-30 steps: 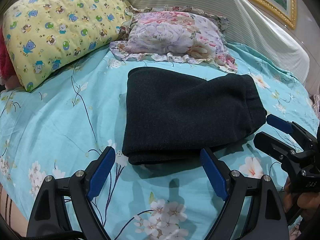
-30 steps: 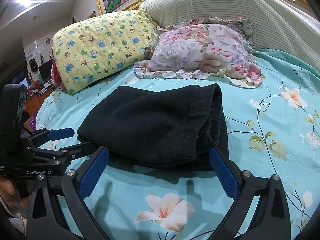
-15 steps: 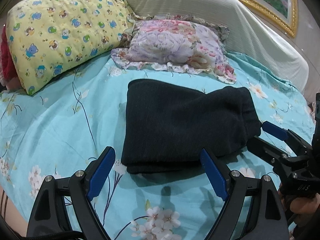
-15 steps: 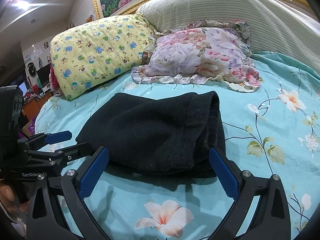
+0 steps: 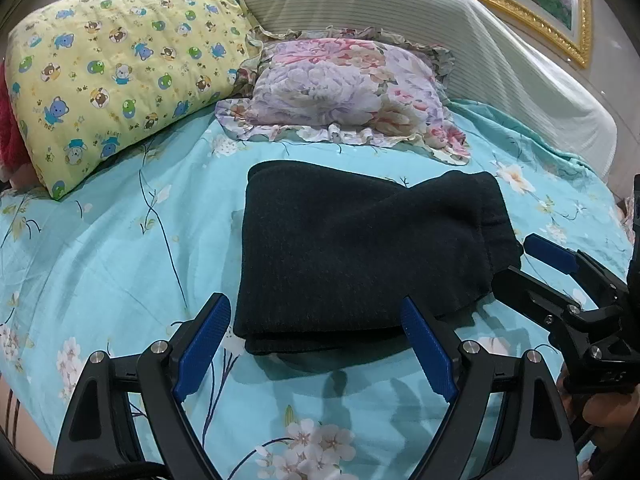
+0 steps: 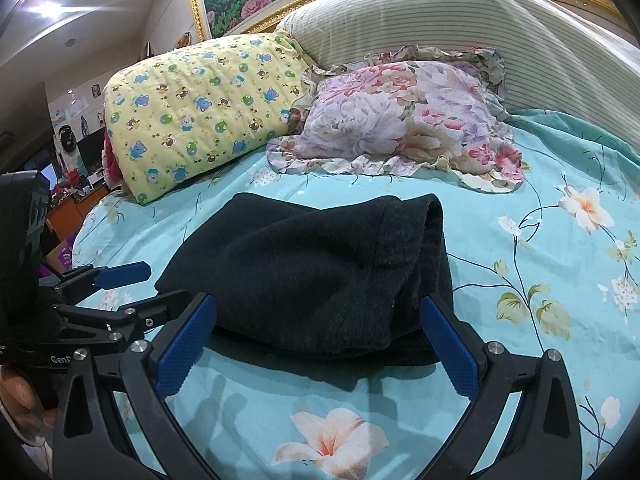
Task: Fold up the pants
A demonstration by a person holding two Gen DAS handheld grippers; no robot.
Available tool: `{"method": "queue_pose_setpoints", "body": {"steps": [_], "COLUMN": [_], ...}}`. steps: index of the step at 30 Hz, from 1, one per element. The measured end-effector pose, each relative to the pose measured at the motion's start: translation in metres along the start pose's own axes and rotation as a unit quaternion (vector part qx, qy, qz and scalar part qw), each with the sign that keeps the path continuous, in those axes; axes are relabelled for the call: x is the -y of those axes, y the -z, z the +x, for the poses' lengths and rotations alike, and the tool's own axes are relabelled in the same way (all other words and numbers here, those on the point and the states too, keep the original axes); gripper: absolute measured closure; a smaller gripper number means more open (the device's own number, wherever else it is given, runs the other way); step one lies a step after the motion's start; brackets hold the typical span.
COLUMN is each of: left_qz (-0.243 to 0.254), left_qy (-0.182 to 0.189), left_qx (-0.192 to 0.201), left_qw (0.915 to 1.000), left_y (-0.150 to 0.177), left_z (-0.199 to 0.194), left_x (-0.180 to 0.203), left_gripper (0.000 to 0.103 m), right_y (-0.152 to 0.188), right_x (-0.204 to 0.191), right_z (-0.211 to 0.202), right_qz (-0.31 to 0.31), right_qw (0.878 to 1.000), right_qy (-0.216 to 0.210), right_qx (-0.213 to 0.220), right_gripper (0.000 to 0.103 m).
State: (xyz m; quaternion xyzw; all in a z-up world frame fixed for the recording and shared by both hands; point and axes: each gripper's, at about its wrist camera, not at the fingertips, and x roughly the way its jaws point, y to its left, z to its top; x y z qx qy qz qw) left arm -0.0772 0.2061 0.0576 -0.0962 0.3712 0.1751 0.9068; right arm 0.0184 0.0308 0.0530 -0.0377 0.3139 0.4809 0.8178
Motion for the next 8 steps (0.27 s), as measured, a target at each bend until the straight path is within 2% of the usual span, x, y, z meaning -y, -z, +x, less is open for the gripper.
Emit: {"method": "queue_pose_setpoints", "body": {"steps": [8], "left_qz": [-0.002], "left_qy": [-0.005], "left_qx": [-0.004], "left_qw": [1.0], "left_y": [-0.004], "left_z": [0.0029], "left_x": [0.001], "left_gripper": [0.016], "right_y": [-0.0015], "right_x": [0.0018], "right_z": [-0.0001], "right_qz": [0.006], "right_qw": [1.0], "right_qy": [-0.002], "right_qx": [0.0], "right_gripper": [0.001]}}
